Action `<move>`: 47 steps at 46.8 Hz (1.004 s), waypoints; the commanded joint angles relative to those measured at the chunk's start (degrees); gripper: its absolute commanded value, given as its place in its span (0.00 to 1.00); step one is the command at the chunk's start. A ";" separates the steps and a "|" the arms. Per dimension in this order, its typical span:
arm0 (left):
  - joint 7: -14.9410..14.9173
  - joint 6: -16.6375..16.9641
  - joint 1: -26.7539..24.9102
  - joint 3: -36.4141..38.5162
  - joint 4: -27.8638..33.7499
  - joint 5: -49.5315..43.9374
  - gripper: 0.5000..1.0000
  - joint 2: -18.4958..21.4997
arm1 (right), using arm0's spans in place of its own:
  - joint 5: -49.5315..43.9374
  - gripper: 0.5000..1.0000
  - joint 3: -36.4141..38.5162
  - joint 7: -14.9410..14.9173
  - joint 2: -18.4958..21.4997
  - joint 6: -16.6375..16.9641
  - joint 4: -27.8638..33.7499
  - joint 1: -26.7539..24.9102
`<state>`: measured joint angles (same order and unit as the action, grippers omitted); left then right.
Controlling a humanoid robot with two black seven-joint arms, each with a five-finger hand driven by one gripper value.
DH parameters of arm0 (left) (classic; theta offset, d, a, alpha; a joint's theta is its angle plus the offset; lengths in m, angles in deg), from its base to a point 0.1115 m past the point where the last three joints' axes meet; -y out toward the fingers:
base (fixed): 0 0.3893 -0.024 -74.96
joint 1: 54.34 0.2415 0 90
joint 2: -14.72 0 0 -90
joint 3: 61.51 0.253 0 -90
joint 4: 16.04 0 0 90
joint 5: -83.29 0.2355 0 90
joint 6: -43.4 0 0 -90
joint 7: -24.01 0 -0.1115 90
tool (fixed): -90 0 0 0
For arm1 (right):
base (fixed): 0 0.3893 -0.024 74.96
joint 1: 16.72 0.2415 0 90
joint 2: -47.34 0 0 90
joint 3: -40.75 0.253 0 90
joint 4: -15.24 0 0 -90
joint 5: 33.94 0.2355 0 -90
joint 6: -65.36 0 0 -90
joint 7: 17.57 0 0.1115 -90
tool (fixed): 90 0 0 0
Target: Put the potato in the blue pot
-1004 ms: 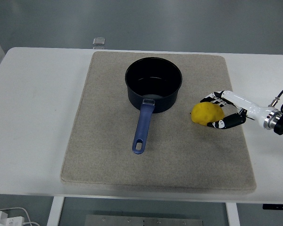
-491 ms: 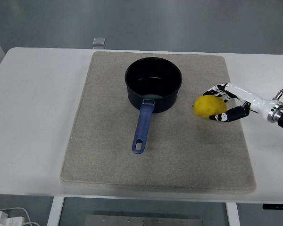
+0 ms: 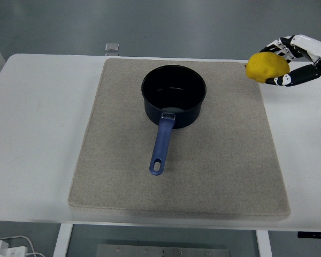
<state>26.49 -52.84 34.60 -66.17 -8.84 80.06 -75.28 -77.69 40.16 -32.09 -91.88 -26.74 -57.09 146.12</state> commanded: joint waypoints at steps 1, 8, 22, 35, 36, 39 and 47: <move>-0.01 0.00 0.01 0.00 0.00 -0.02 1.00 0.00 | 0.51 0.00 -0.03 0.36 0.61 -0.09 0.00 0.64; -0.01 0.00 0.01 0.00 0.00 -0.02 1.00 0.00 | 1.91 0.00 -0.56 0.54 7.28 -0.09 1.14 3.80; -0.01 0.00 0.01 0.00 0.00 -0.02 1.00 0.00 | 4.37 0.00 -2.48 1.33 23.63 -0.01 10.89 7.93; -0.01 0.00 0.01 0.00 0.00 0.06 1.00 0.00 | 5.43 0.00 -6.35 1.33 37.08 0.08 20.38 8.37; -0.01 0.00 0.01 0.00 0.00 -0.02 1.00 0.00 | 5.34 0.00 -6.53 1.33 37.70 0.08 21.00 8.20; 0.07 0.00 0.01 0.00 0.00 -0.02 1.00 0.00 | 5.34 0.00 -6.97 1.33 39.20 0.08 22.41 7.67; -0.01 0.00 0.01 0.00 0.00 -0.02 1.00 0.00 | 4.90 0.00 -8.29 1.24 39.99 -0.01 24.17 5.48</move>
<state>26.48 -52.84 34.61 -66.17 -8.84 80.05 -75.28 -72.53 32.02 -30.81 -51.95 -26.66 -33.22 152.22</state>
